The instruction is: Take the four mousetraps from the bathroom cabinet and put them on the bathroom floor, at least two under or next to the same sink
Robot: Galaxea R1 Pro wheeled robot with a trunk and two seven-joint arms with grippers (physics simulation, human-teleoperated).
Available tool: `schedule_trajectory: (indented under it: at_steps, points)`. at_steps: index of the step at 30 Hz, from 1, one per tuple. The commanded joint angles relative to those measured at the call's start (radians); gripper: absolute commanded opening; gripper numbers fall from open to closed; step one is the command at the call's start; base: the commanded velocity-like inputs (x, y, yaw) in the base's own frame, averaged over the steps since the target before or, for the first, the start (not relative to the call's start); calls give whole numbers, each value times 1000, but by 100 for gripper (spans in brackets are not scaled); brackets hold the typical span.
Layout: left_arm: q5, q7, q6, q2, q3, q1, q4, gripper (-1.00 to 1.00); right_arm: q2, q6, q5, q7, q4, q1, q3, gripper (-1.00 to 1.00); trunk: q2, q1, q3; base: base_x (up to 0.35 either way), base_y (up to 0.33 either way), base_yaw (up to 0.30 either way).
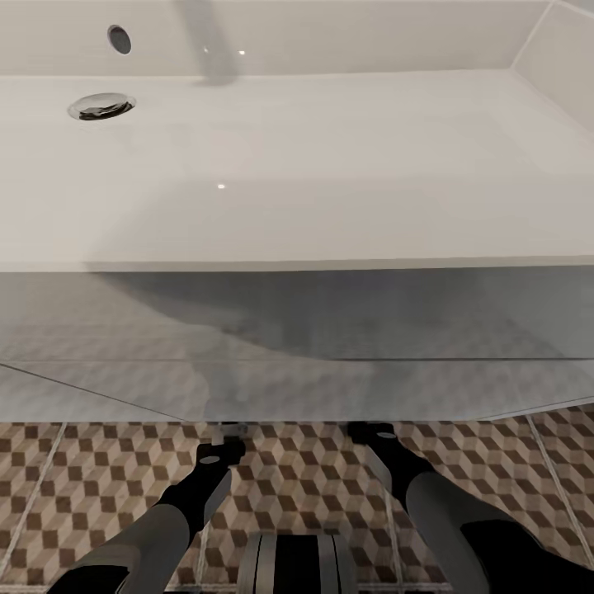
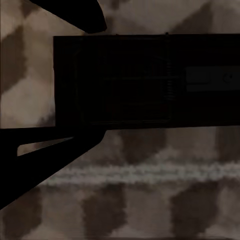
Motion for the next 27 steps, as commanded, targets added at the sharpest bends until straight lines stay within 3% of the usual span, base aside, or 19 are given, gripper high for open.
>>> schedule_trajectory:
  at_steps: [1, 27]
  points:
    - [-6, 2, 7, -1, 3, 0, -2, -100, 0, 5, -5, -5, -2, -2, 4, -100, 0, 0, -1, 0, 0, 0]
    - [-7, 4, 5, -2, 5, 0, -5, -100, 5, -29, -6, -3, 51, -8, 4, -100, 0, 0, -1, 0, 0, 0]
